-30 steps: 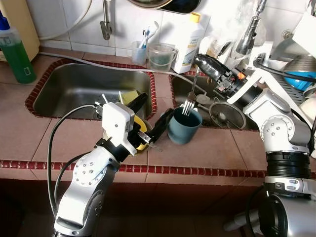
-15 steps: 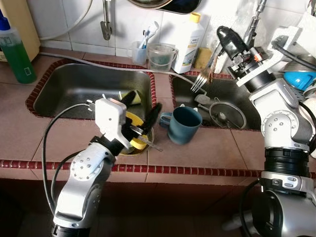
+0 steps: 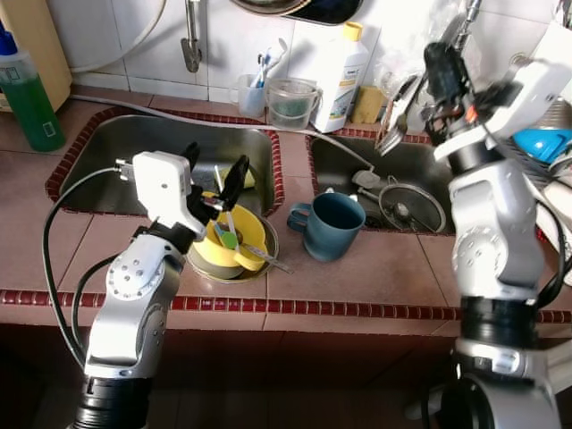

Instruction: Kitchen organization

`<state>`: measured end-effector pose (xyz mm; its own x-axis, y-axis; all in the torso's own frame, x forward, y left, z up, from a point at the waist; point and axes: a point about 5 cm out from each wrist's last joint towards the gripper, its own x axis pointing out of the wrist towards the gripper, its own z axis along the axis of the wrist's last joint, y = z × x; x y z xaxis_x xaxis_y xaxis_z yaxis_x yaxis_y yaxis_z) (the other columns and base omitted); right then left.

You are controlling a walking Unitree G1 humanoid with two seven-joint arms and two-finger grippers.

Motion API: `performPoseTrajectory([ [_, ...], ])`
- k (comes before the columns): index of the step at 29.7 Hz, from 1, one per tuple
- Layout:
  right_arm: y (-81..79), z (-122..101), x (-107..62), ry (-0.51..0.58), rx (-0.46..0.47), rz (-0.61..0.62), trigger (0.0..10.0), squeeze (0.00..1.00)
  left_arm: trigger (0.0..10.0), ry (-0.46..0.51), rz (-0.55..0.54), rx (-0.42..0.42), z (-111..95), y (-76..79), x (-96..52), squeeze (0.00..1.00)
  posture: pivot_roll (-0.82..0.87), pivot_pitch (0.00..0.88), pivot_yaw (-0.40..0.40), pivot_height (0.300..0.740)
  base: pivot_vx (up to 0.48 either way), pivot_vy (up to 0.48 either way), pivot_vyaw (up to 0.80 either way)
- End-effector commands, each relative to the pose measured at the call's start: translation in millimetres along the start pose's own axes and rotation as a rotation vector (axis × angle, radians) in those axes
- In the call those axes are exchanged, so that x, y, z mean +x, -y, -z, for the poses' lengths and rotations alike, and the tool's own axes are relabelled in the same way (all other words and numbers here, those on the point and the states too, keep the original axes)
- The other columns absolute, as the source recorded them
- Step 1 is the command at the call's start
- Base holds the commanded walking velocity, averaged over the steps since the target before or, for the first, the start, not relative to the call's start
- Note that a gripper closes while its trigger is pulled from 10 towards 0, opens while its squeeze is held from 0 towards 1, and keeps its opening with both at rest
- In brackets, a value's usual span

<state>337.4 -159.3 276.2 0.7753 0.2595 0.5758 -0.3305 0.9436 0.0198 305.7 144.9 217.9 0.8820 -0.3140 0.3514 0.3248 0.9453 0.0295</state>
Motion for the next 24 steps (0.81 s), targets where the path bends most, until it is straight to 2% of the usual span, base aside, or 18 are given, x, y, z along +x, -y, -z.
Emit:
performPoseTrajectory([
  [1,-0.3,-6.8,-2.4,0.034,-0.038,0.011,10.0,0.00,10.0,0.010,-0.006,-0.009,-1.2,-0.2,3.2,0.00,-0.17,0.055,-0.095,0.740,0.000,0.000,0.00],
  [14,-10.5,-3.1,-3.2,0.036,-0.078,0.005,10.0,0.00,10.0,-0.011,-0.078,0.017,-4.5,-10.8,10.8,0.00,-0.16,0.066,-0.093,0.740,0.000,0.000,0.00],
  [19,-18.3,-7.0,1.2,0.064,-0.096,-0.039,10.0,0.00,10.0,-0.016,-0.094,0.010,-5.6,-11.5,13.2,0.00,-0.16,0.056,-0.094,0.740,0.000,0.000,0.00],
  [24,-24.9,-12.2,2.9,0.092,-0.083,-0.078,10.0,0.00,10.0,-0.038,-0.116,0.049,-6.8,-13.4,13.9,0.00,-0.15,0.055,-0.092,0.740,0.000,0.000,0.00],
])
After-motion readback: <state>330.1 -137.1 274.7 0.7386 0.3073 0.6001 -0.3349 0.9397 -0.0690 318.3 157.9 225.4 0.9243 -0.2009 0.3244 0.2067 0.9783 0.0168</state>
